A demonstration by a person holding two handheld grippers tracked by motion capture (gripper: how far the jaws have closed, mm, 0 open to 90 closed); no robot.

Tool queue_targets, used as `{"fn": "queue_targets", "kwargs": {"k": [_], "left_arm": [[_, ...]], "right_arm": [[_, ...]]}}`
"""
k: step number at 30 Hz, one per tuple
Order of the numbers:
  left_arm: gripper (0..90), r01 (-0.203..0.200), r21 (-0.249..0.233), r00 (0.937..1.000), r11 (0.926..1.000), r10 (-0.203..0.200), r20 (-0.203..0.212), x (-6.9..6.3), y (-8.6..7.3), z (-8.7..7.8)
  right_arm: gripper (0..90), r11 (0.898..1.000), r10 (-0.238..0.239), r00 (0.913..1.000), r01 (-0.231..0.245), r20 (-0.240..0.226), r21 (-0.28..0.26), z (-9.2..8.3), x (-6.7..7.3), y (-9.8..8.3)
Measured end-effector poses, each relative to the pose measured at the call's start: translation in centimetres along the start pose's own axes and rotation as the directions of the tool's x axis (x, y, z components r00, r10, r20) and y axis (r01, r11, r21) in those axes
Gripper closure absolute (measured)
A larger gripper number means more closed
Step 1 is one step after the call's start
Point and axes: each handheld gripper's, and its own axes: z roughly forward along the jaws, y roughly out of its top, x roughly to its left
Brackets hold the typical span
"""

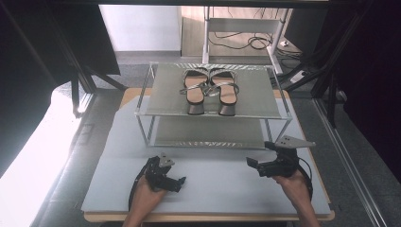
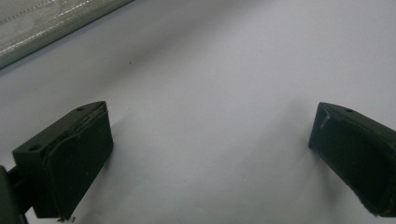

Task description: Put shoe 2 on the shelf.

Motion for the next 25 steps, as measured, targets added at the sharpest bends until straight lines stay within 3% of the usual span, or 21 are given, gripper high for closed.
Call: {"fn": "queue_targets", "kwargs": {"k": [8,14,20,24,25], "left_arm": [[0.0,-0.002,0.0,1.0,1.0,0.002,0.002,0.0,0.0,0.0],[0.0,-0.001,0.001,1.0,1.0,0.001,0.001,0.0,0.0,0.0],[0.0,-0.002,0.0,1.0,1.0,0.002,0.002,0.0,0.0,0.0],[0.0,-0.003,0.001,1.0,1.0,0.003,0.002,0.0,0.0,0.0],[0.0,-0.001,0.001,1.0,1.0,0.001,0.003,0.0,0.0,0.0]], "right_arm": [[0.0,0.999,-0.034,0.9987,0.033,0.037,0.043,1.9,0.1,-3.6],[0.0,0.993,-0.057,0.9957,0.049,0.074,0.105,3.4,-0.2,-5.6],[0.0,0.975,-0.082,0.991,0.058,0.106,0.212,4.8,-0.3,-7.8],[0.0,0.959,-0.132,0.9842,0.097,0.117,0.267,5.3,0.1,-7.8],[0.0,0.959,-0.131,0.9845,0.096,0.117,0.266,5.3,0.1,-7.8]]}}
